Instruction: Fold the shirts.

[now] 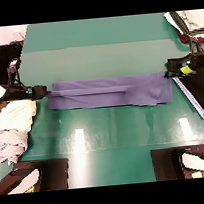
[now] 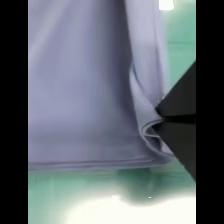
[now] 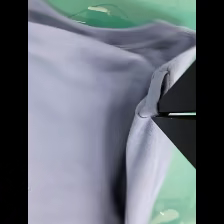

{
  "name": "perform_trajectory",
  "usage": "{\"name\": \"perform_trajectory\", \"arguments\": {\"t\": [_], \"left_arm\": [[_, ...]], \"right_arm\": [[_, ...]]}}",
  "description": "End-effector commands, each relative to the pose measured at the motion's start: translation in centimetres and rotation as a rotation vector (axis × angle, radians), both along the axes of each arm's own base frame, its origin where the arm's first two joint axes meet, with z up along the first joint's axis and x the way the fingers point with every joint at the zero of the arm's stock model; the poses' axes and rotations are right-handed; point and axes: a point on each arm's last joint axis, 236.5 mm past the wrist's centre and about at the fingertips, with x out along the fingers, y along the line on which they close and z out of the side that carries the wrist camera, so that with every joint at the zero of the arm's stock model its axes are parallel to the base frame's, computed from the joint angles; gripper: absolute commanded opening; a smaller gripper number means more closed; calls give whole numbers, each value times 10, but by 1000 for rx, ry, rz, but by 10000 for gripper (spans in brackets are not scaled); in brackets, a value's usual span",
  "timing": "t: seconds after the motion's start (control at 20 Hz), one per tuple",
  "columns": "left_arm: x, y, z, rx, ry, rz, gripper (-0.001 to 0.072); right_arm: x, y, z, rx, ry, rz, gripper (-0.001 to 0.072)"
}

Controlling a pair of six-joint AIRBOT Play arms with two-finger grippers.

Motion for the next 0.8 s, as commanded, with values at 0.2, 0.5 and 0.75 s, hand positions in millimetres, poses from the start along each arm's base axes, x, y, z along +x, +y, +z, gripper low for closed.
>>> {"name": "perform_trajectory", "arguments": {"t": [0.2,0.5,0.75], "left_arm": [[69,14,-10,-45,-98,153,455],[62,3,9,-65,-27,105,500],[35,-11,-2,-63,77,2,35]], "right_arm": [[89,15,-23,130,-95,-99,286],[70,10,-19,165,-63,-5,507],[17,-38,-38,234,109,-44,514]]}}
